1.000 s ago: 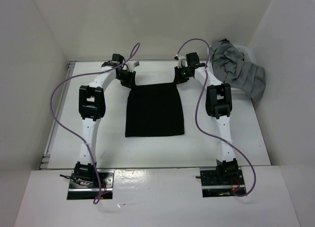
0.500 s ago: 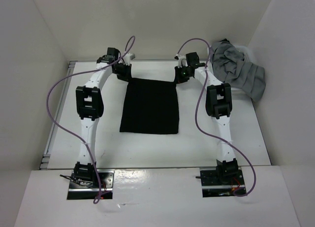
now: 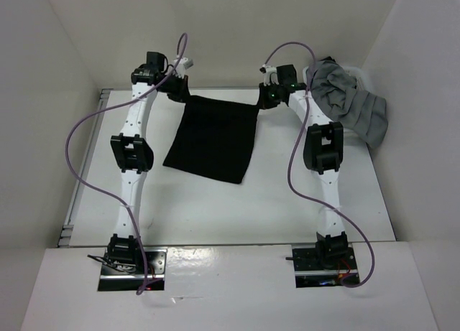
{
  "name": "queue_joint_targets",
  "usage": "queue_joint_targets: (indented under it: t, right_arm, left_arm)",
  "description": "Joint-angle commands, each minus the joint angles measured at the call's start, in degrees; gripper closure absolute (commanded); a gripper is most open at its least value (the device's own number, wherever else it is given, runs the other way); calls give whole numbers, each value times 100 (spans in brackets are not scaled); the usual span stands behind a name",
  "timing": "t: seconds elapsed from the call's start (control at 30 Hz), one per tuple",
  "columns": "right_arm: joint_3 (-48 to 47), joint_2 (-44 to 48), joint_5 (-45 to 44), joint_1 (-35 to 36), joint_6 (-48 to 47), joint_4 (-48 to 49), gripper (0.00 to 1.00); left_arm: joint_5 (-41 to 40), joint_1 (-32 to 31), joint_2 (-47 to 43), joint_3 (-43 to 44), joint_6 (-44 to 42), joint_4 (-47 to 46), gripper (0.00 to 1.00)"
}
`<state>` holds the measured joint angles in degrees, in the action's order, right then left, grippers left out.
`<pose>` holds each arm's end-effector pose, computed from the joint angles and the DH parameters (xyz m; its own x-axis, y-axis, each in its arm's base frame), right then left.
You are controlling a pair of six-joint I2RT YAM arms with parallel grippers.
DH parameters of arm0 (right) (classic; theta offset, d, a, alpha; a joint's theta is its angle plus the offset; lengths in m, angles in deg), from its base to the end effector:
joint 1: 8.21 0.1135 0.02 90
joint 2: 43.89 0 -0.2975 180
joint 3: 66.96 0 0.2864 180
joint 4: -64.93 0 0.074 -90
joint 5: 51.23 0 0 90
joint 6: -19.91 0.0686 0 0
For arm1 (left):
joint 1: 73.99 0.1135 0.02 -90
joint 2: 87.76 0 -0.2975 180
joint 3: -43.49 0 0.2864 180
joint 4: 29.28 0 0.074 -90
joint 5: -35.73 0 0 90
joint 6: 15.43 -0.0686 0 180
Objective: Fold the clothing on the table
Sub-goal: Fold the skirt
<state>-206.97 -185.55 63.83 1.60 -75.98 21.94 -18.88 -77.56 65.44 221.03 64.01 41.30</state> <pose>0.6222 0.1371 0.1941 -0.6424 -0.2054 -0.7383 -0.5200 0.8245 0.2230 0.6326 -0.0793 0.2718 -0.6261 0.1888 -0.7566 0.5750 0.7671 -0.2844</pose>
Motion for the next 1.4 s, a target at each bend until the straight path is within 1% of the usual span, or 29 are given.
queue_joint_targets:
  t: [0.0, 0.17, 0.27, 0.37, 0.47, 0.53, 0.67, 0.7, 0.77, 0.83, 0.87, 0.9, 0.93, 0.97, 1.0, 1.03, 1.07, 1.1, 1.13, 1.17, 1.23, 1.3, 1.37]
  right_arm:
    - [108, 692, -239, -233, -61, 39, 100]
    - [723, 1360, -229, -233, -61, 250, 100]
    - [1145, 1755, -300, -233, -114, 417, 100]
    - [1585, 2107, -449, -180, -166, 637, 100]
    - [1840, 2275, -580, -128, -167, 751, 100]
    - [1928, 2389, -581, -128, -167, 804, 100]
    - [2148, 2442, -634, -128, -167, 927, 100]
    - [2209, 2442, -634, -128, -167, 980, 100]
    - [2271, 2442, -634, -128, -167, 980, 100]
    - [2332, 2495, -634, -128, -167, 980, 100]
    - [2333, 2547, -634, -128, -167, 1041, 100]
    - [2455, 2547, -634, -128, -167, 1042, 100]
    - [2456, 2600, -634, -128, -219, 1094, 100]
    - [2534, 2600, -634, -128, -220, 1147, 100]
    - [2587, 2600, -634, -128, -220, 1147, 100]
    - [2588, 2600, -634, -128, -220, 1147, 100]
    - [2588, 2600, -634, -128, -280, 1147, 100]
    - [2588, 2600, -703, -128, -281, 1147, 100]
    - [2518, 2531, -704, -58, -281, 1147, 100]
    - [2465, 2530, -782, -57, -281, 1077, 100]
    - [2465, 2530, -783, -57, -281, 1077, 100]
    - [2526, 2530, -783, -5, -281, 1077, 100]
    - [2613, 2618, -783, -5, -281, 1138, 100]
  left_arm:
    - [458, 77, 87, 278, -524, 963, 100]
    - [521, -169, -264, 357, -631, 1245, 100]
    - [355, -310, -528, 357, -763, 1386, 100]
    - [-110, -442, -835, 138, -763, 1517, 100]
    - [-269, -495, -1134, -152, -763, 1570, 100]
    - [-568, -557, -1406, -258, -571, 1570, 100]
    - [-1174, -609, -1881, -478, -139, 1167, 100]
    - [-1506, -609, -1952, -539, -60, 1096, 100]
    - [-1728, -609, -2083, -601, 1, 964, 100]
    - [-1729, -609, -2250, -872, 2, 894, 100]
    - [-1729, -609, -2399, -1152, 2, 780, 100]
    - [-1729, -662, -2644, -1642, 72, 518, 100]
    - [-2208, -714, -3578, -3622, 151, -755, 100]
    - [-2769, -1002, -4214, -4930, 212, -1707, 100]
    - [-3410, -1205, -5247, -6126, 143, -3344, 100]
    - [-3965, -1355, -5509, -7391, 143, -3717, 100]
    - [-3805, -1304, -5573, -7404, 343, -3721, 100]
    - [-3429, -1112, -5304, -7230, 510, -3103, 100]
    - [-2677, -945, -5136, -6993, 608, -2845, 100]
    - [-2452, -709, -5012, -6852, 661, -2703, 100]
    - [-2344, -645, -5011, -7191, 661, -2946, 100]
    - [-2450, -645, -5151, -7656, 539, -3253, 100]
    - [-2502, -592, -5152, -7825, 460, -3395, 100]
